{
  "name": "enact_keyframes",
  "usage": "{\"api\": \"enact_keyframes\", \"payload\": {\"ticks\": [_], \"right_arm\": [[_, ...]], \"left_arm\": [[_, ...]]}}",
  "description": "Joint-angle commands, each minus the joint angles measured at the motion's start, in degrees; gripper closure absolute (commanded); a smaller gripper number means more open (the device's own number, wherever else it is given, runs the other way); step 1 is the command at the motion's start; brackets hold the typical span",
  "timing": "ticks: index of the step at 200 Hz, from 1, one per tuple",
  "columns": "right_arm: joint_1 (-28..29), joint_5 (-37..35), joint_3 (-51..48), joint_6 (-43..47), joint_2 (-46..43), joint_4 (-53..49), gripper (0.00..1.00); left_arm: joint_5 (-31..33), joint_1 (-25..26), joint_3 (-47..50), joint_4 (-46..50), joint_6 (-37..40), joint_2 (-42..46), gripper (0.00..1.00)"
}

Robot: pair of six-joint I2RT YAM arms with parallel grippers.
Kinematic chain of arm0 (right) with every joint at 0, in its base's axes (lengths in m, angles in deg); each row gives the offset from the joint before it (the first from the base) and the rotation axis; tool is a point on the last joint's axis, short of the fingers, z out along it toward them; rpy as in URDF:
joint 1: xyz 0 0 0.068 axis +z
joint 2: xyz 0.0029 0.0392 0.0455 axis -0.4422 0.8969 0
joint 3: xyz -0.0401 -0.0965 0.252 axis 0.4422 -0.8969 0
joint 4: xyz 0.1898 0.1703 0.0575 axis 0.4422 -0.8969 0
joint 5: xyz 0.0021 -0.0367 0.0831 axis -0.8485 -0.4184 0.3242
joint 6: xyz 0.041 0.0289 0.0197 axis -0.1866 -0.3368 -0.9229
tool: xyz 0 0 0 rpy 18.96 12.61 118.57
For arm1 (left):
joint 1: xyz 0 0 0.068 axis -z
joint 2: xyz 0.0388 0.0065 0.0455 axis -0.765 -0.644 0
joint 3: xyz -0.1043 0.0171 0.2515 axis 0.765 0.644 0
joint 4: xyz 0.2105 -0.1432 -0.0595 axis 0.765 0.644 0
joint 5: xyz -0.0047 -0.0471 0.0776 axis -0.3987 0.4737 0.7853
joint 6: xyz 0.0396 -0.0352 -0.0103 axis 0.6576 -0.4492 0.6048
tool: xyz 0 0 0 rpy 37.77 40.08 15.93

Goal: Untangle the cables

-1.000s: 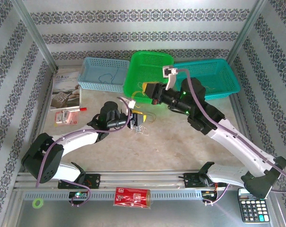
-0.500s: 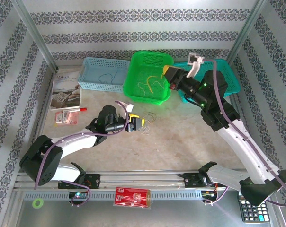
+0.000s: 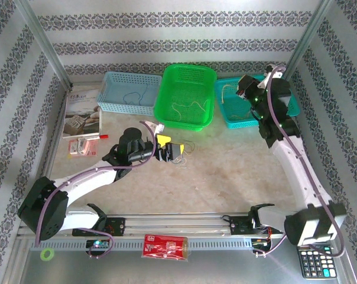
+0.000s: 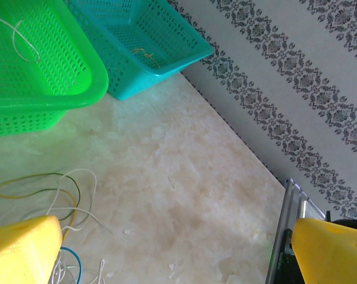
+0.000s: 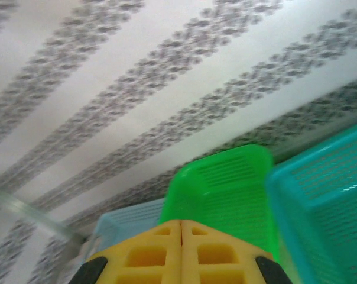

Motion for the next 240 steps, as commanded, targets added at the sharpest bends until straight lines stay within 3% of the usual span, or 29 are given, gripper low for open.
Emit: {"api": "enact_keyframes", "payload": {"ticks": [1,78,93,103,116,179,240], "right_arm": [[-3.0,-5.5,0.46,0.91,4.84,3.29,1.0],[-12.7,-7.64,12.29,-2.21,27.7,5.69,1.0],[-13.9,-4.4,14.88,-1.65,31.0,5.39,0.71],[-14.19,-2.97,15.71,-1.17,31.63,4.97,0.59],[-14.26,-1.06,15.59,-0.55,30.98,5.68,0.52],[-11.69,9.38,6.46,-3.75,19.95,11.11,0.44],[-2.43,12.08,-9.81,-3.66,4.05,12.68,0.39]], "left_arm": [[1.6,0.74,-2.58,1.85,-1.32,0.77,0.0],[2.15,0.73,-6.03,2.34,-2.05,-0.7,0.0],[2.37,0.74,-6.09,2.39,-2.32,-0.68,0.0],[2.49,0.78,-6.09,2.49,-2.47,-0.65,0.0],[2.91,0.74,-5.91,2.5,-2.71,-0.56,0.0],[5.63,0.74,-4.45,2.36,-4.68,-0.57,0.0],[11.42,0.71,-2.35,9.35,-5.22,3.5,0.0]]}}
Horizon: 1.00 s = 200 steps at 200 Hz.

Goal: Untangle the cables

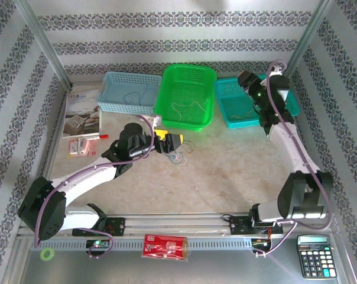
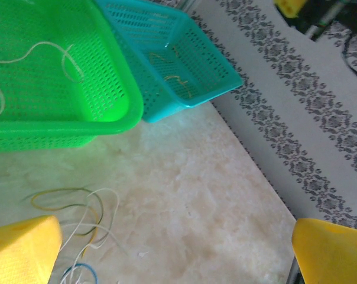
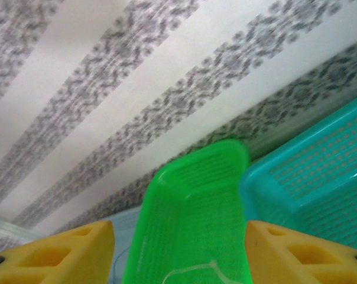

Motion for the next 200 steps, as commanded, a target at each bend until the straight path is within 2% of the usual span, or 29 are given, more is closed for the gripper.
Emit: {"api": "enact_keyframes", "payload": {"ticks": [1,44,90,141,200], "right_arm": [[3.65,2.17,-5.74,0.38,-4.83,1.47,0.39],[17.64,-3.91,-19.03,3.11,-12.55,1.48,0.39],[31.15,-10.36,-27.59,4.33,-12.56,1.4,0.38],[36.39,-12.88,-32.51,1.58,-9.79,2.96,0.38],[40.12,-8.97,-34.76,5.6,-6.32,2.8,0.41]], "left_arm": [[3.26,0.73,1.48,4.13,-0.98,3.11,0.0],[5.79,0.65,4.49,7.17,-3.75,5.33,0.0],[7.55,0.12,5.51,12.37,-5.2,7.33,0.0],[7.25,-1.06,5.09,13.0,-5.84,7.38,0.0],[5.59,-2.23,4.23,12.48,-6.99,6.3,0.0]]}}
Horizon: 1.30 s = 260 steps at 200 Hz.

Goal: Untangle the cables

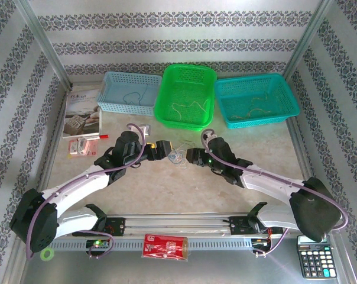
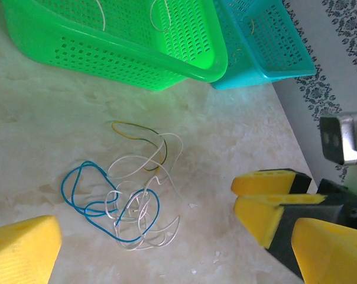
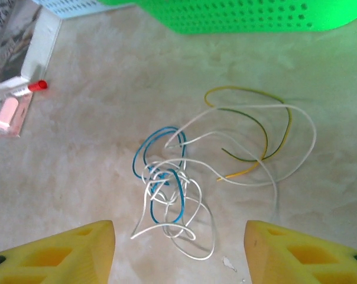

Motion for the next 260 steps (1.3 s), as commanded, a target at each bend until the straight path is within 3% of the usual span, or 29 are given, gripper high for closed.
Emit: {"api": "enact_keyframes", "payload": {"ticks": [1,78,193,260], "right_arm": [[1.66,1.54,-0.75,2.59,1.44,0.96,0.41],[9.61,-1.98,2.58,7.89,9.92,-2.62,0.43],[10.02,-4.11,8.26,10.08,19.06,-2.64,0.43],[10.02,-3.8,8.66,10.83,21.56,-2.71,0.53]], "left_arm": [[-0.83,-0.93,-1.08,0.58,-1.05,-0.21,0.0],[-2.05,-1.88,-1.08,-0.43,-1.65,-0.41,0.0],[-2.69,-2.53,-0.01,-1.33,-2.75,0.67,0.0],[-2.56,-2.85,0.11,-1.09,-3.14,1.45,0.0]]}}
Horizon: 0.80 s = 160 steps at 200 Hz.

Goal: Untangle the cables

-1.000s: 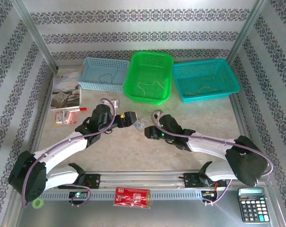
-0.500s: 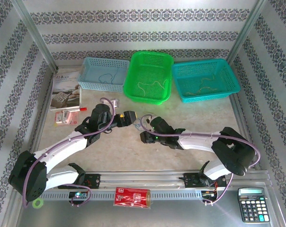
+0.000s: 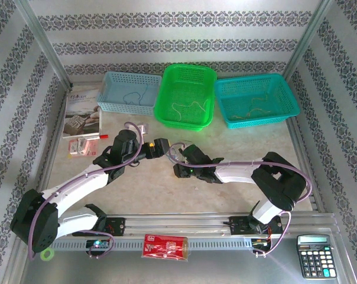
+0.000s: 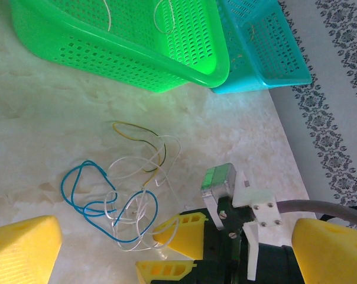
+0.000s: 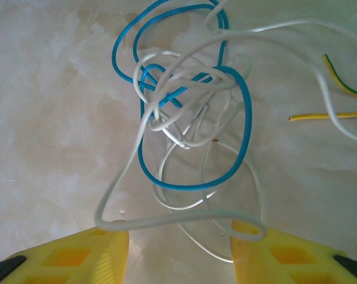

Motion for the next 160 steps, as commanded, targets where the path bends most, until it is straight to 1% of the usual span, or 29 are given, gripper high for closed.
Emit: {"api": "enact_keyframes", "payload": {"ticks": [1,10,29,47,86,117,144,160], "right_arm": [[0.58,-1.0,0.77,1.28,0.54,-0.55,0.53],[0.58,-0.65,0.55,1.47,0.13,-0.72,0.52],[0.73,-0.28,-0.35,2.35,-1.09,-1.29,0.46],[0.97,-0.76,-1.12,3.35,-2.41,-2.29,0.44],[1.79,-2.16,-1.01,6.15,-2.78,-4.74,0.45],[3.62,-4.34,0.4,8.52,-1.67,-6.52,0.46],[4.72,-7.0,1.8,9.22,-0.36,-7.83,0.47],[4.77,-7.44,2.22,9.26,-0.89,-8.06,0.49]], "left_arm": [[-0.44,-0.98,0.12,-1.0,-1.14,1.24,0.0],[-0.45,-0.94,0.1,-1.15,-1.17,1.2,0.0],[-0.48,-1.08,0.02,-1.31,-1.31,1.18,0.0],[-0.61,-1.03,0.1,-1.5,-1.35,1.18,0.0],[-0.66,-1.17,0.54,-2.19,-1.87,1.06,0.0],[-0.71,-1.25,0.9,-2.35,-2.0,1.26,0.0],[-0.72,-1.34,1.15,-2.45,-2.09,1.33,0.0],[-0.7,-1.38,1.15,-2.36,-1.97,1.38,0.0]]}}
